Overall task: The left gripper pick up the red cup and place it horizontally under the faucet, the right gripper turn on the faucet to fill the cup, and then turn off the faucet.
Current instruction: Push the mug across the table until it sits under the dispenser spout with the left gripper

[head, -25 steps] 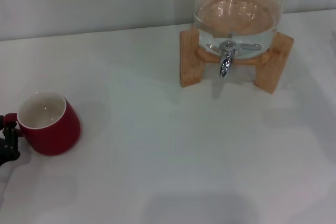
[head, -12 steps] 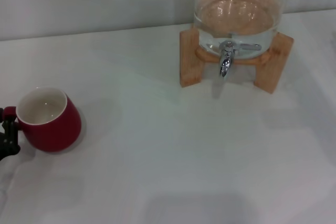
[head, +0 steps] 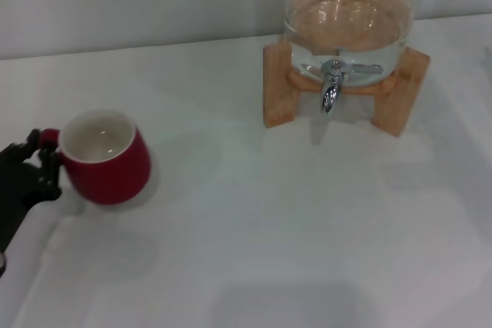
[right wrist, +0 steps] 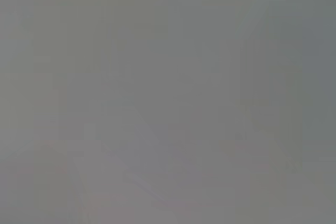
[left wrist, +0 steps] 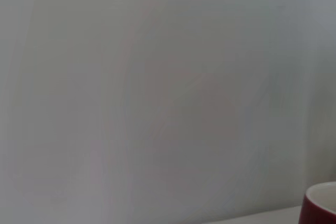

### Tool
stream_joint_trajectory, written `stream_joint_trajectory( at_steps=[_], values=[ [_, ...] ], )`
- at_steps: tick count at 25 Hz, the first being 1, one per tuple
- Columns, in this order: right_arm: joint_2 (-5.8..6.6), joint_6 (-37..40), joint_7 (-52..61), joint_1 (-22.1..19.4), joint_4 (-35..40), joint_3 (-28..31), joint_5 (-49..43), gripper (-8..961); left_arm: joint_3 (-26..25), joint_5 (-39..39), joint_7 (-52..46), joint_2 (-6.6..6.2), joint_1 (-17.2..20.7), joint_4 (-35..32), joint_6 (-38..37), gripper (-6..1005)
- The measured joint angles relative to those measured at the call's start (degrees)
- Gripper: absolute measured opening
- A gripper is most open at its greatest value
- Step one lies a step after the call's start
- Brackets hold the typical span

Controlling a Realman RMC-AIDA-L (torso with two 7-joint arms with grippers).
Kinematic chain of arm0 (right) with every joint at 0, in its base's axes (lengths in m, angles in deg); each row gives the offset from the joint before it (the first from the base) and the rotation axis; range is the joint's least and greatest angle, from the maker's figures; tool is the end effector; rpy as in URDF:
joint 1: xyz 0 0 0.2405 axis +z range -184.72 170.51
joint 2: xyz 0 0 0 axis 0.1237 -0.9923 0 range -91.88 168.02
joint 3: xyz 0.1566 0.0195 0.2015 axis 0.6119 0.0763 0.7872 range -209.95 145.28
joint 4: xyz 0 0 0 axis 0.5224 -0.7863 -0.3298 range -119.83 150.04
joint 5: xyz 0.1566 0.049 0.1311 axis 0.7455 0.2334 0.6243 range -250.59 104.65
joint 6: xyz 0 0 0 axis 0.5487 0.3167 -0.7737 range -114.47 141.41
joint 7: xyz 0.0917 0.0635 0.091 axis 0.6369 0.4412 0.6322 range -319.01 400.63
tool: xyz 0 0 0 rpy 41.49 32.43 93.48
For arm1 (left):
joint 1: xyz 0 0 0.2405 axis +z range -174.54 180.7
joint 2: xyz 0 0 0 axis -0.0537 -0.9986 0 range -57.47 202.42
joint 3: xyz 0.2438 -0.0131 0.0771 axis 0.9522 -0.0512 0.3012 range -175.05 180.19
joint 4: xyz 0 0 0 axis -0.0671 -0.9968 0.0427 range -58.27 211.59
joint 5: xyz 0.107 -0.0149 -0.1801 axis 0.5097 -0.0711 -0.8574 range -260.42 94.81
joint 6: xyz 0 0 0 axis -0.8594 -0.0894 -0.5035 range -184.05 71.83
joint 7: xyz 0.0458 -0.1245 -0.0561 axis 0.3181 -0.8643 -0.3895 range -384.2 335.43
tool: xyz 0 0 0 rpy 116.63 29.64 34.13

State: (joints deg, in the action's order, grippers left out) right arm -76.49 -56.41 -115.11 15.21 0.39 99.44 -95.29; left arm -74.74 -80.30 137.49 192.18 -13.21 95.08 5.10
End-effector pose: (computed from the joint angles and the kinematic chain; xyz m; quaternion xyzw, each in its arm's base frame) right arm 0.3671 0.3383 0.1214 -0.5681 0.2011 0.3605 0.7119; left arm -0.3204 0.3036 -0.0423 -0.7798 -0.2159 -0.2929 0.5095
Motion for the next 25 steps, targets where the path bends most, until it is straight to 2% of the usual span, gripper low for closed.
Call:
stream_joint_trajectory(
  at_steps=[13, 25],
  values=[
    [-0.43, -1.1, 0.2, 0.3, 0.4, -0.1, 0.0, 621, 5.7, 0.1, -2.4, -0.09, -6.1, 5.1, -10.1, 152],
    [-0.48, -1.2, 0.3, 0.8, 0.2, -0.7, 0.0, 621, 12.8, 0.2, -5.5, -0.18, -9.1, 10.2, -15.6, 152]
  ],
)
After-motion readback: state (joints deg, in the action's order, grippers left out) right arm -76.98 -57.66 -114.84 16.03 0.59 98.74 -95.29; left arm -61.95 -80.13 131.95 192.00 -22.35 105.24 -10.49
